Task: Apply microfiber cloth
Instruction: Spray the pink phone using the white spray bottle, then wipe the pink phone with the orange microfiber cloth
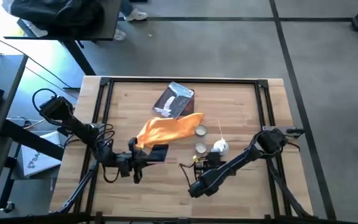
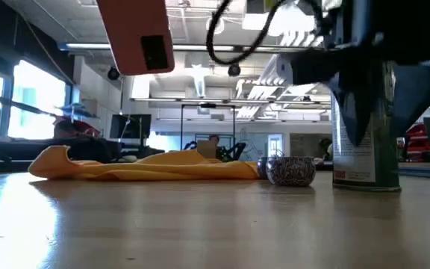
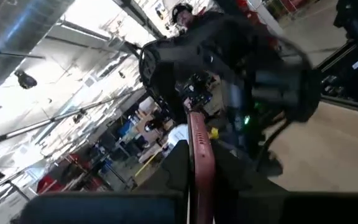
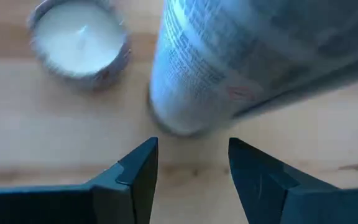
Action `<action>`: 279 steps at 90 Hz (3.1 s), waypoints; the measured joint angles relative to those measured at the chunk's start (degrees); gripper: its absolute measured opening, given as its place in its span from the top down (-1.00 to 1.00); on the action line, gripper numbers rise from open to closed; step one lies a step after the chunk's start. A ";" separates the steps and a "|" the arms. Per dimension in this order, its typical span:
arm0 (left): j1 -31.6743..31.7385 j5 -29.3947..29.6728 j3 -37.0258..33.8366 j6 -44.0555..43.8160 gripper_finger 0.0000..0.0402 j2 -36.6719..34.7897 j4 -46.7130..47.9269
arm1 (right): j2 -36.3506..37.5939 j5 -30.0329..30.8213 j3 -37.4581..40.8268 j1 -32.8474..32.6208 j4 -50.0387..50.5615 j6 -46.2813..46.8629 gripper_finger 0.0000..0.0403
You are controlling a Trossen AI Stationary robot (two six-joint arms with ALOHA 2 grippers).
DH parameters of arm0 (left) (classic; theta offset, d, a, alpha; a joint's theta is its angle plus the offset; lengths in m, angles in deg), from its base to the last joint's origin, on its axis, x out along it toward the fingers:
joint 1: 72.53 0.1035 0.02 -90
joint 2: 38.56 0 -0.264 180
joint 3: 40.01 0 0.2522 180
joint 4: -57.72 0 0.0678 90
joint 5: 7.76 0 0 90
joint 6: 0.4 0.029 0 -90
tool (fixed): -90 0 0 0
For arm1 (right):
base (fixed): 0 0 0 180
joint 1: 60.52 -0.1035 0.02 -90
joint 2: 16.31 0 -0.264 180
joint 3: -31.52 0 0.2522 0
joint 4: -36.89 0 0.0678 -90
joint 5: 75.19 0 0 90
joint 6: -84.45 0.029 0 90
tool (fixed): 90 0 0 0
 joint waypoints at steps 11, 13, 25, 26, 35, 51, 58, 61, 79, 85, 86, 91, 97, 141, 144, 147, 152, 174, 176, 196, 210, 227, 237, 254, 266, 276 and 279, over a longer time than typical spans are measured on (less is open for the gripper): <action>-0.02 0.12 0.00 -0.18 0.95 0.00 -0.02 | 0.06 0.01 3.51 1.19 -0.16 0.93 0.18; 0.05 0.20 0.01 -0.18 0.95 0.00 -0.04 | 0.06 0.01 4.09 1.53 -0.18 0.89 0.18; 0.78 0.27 0.02 -0.22 0.95 0.00 -0.07 | 0.06 -0.05 7.13 3.16 -0.06 0.63 0.18; 0.84 0.28 0.02 -0.23 0.95 0.00 -0.08 | 0.06 -0.04 7.35 3.32 -0.06 0.55 0.18; 1.43 0.43 0.02 -0.29 0.95 0.00 -0.04 | 0.09 -0.05 9.24 4.90 -0.05 -1.34 0.18; 1.78 0.49 0.02 -0.30 0.95 0.00 0.04 | 3.25 0.08 13.94 8.30 -0.06 -3.72 0.18; 1.78 0.58 0.02 -0.29 0.95 0.00 0.05 | 6.20 1.11 16.51 9.77 -0.14 -4.56 0.18; 1.78 0.58 0.02 -0.30 0.95 0.01 0.05 | 7.70 1.80 17.59 10.39 -0.15 -4.95 0.18; 1.91 1.06 0.03 -5.81 0.95 0.02 -0.18 | 16.72 5.54 22.39 12.53 -1.07 -9.36 0.18; 2.54 0.59 0.06 -11.20 0.95 0.02 -0.34 | 19.18 7.97 22.63 12.57 -2.32 -13.40 0.18; 2.72 0.41 0.06 -12.19 0.95 0.02 -0.33 | 19.58 8.59 22.65 12.49 -2.82 -14.48 0.18; 3.96 -1.21 0.06 -17.20 0.95 0.02 -0.30 | 21.38 11.89 22.65 11.64 -6.52 -21.59 0.18; 5.77 -4.98 0.06 -23.38 0.95 0.02 -0.28 | 22.89 15.66 21.97 9.85 -12.34 -31.67 0.18; 17.64 -32.62 0.06 -57.41 0.95 0.07 -1.42 | 24.34 24.32 15.34 -1.98 -46.70 -60.96 0.18; 18.01 -32.61 0.06 -58.88 0.95 0.07 -1.40 | 24.34 24.45 15.34 -2.26 -49.08 -62.37 0.18; 18.34 -32.61 0.06 -60.01 0.95 0.07 -1.21 | 24.34 24.75 15.34 -2.44 -50.82 -63.30 0.18; 18.91 -32.66 0.06 -60.78 0.95 0.07 -0.46 | 24.34 25.58 15.34 -2.54 -51.99 -63.60 0.18; 22.43 -32.34 0.06 -63.81 0.95 -5.47 10.92 | 21.21 28.46 15.34 0.86 -52.53 -61.49 0.18; 22.81 -32.32 0.06 -63.83 0.95 -6.84 12.91 | 20.64 28.09 15.34 1.40 -52.86 -62.03 0.18; 24.69 -32.08 0.06 -62.41 0.95 -23.91 37.27 | 15.44 21.59 15.34 7.71 -54.52 -63.22 0.18; 24.03 -25.99 0.06 -62.96 0.95 -37.81 55.12 | 14.27 19.86 15.34 12.17 -54.64 -66.43 0.18; 22.32 -12.64 0.06 -67.96 0.95 -49.17 70.37 | 12.82 16.22 15.34 18.28 -60.35 -75.43 0.18; 21.55 -10.86 0.06 -68.68 0.95 -51.13 72.83 | 11.78 14.10 15.34 21.94 -62.13 -79.10 0.18; 20.81 -9.52 0.06 -67.26 0.95 -50.47 74.49 | 8.82 10.42 15.34 26.94 -67.93 -85.32 0.18; 20.74 -7.82 0.06 -70.15 0.95 -49.51 78.49 | 5.31 6.92 15.32 28.59 -74.37 -89.53 0.18; 20.46 -8.12 -0.11 -73.24 0.94 -48.04 80.07 | 1.94 5.27 15.34 29.08 -76.39 -90.59 0.18; 20.15 -8.24 -0.53 -73.72 0.93 -47.60 79.25 | 1.06 4.73 15.34 29.13 -76.45 -90.59 0.18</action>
